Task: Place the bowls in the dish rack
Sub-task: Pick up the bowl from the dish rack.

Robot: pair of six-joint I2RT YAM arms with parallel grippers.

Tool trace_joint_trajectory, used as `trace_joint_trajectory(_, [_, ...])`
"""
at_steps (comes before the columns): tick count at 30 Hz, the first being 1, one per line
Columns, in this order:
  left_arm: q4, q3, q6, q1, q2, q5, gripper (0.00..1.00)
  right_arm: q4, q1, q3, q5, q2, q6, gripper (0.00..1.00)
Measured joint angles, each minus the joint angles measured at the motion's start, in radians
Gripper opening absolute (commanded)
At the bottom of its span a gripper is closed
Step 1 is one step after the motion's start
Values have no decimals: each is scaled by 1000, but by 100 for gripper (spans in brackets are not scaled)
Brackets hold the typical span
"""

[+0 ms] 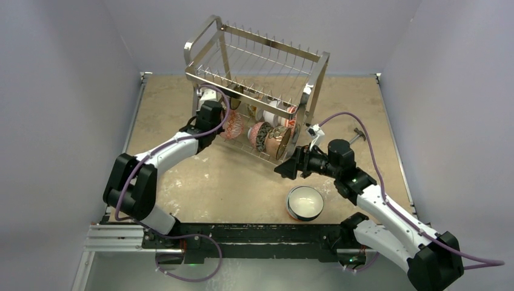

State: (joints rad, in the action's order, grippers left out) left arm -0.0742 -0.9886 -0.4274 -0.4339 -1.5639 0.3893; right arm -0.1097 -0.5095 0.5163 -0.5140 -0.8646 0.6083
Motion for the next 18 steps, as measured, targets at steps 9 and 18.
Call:
trace_joint_trajectory(9, [80,30,111,-129,55,358,0,-1,0,0,0,-16,0,83])
trace_joint_trajectory(18, [385,111,351,-274,-27,742,0,0,0,0,0,-17,-1,83])
